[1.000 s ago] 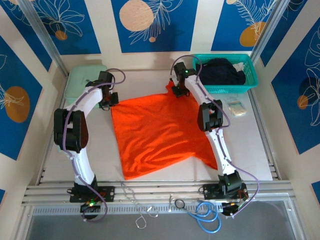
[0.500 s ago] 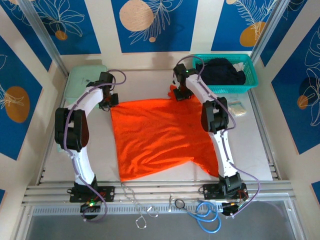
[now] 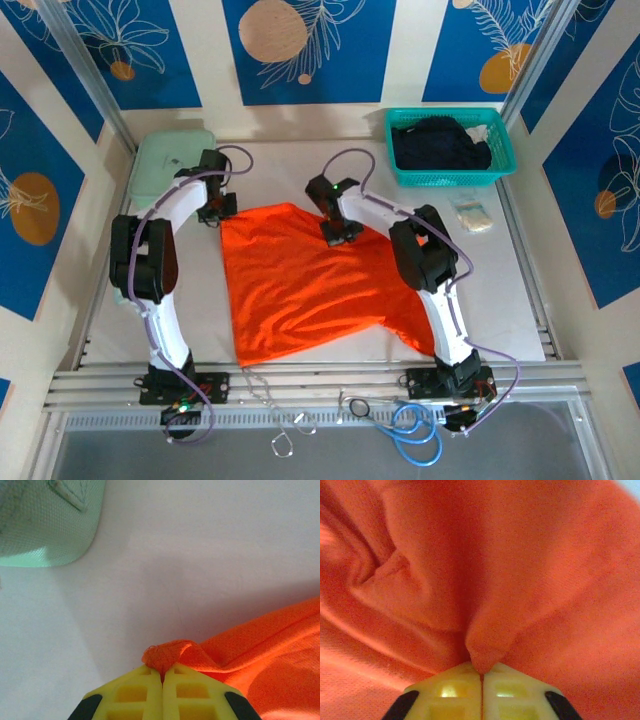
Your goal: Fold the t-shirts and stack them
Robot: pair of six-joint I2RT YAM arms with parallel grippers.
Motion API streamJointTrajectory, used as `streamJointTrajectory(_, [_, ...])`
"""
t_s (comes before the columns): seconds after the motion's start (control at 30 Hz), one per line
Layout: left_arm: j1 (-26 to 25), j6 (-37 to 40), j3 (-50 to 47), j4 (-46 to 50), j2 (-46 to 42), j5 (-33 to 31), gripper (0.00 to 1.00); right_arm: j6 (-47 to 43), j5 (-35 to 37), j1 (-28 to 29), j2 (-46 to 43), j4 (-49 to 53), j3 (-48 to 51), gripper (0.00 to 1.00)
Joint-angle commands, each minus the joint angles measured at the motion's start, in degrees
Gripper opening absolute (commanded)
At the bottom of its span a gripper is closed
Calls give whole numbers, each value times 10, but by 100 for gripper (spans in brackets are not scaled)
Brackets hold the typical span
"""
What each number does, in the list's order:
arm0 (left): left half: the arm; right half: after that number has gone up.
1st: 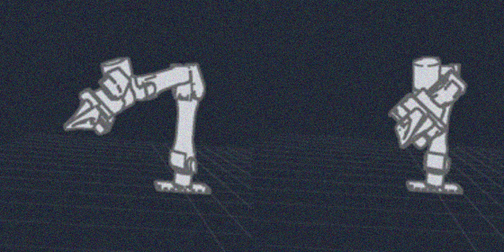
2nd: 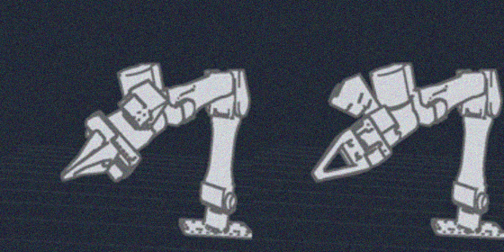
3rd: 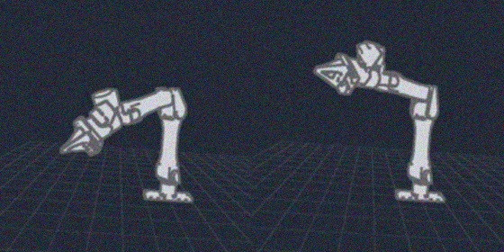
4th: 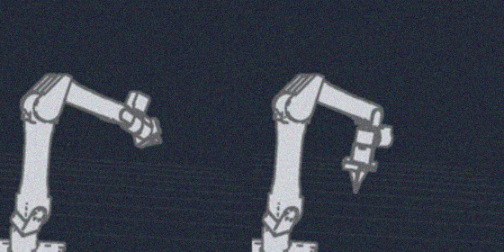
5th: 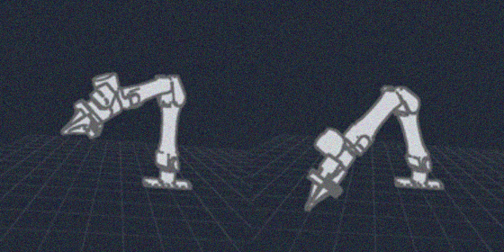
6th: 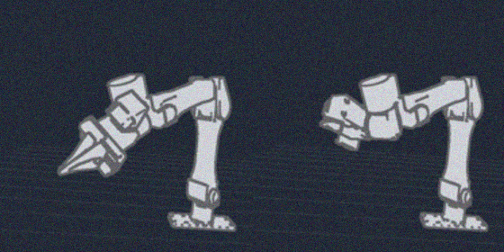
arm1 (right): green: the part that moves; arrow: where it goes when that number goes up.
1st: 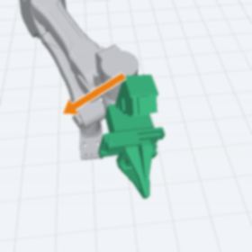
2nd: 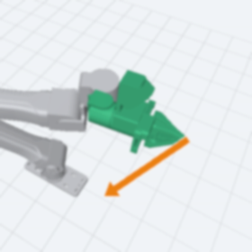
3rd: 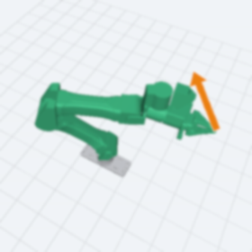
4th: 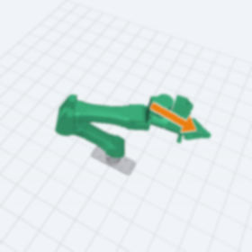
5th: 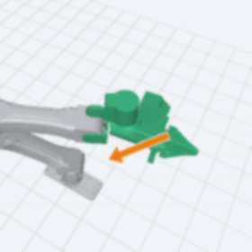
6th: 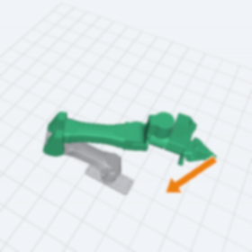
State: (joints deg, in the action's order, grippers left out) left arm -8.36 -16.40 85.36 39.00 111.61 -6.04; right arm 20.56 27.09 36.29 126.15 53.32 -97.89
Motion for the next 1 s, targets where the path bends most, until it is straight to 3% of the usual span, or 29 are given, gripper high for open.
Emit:
streamJointTrajectory(0.0, [-1, 0, -9, -11, 11, 0, 0, 57, 4, 23, -42, -12, 37, 21])
streamJointTrajectory(0.17, [-1, 0, -13, -13, 13, -1, 0, 46, 6, 37, -101, -9, 65, 34])
streamJointTrajectory(0.43, [-1, -2, -21, -18, 17, 3, 0, -18, -101, -22, -181, -42, 26, 35])
streamJointTrajectory(0.73, [0, 0, -29, -22, 23, 9, 0, -32, -189, -111, -82, -37, -44, 34])
streamJointTrajectory(0.97, [0, 4, -31, -19, 28, 6, 0, -1, -284, -108, -42, -76, -55, 38])
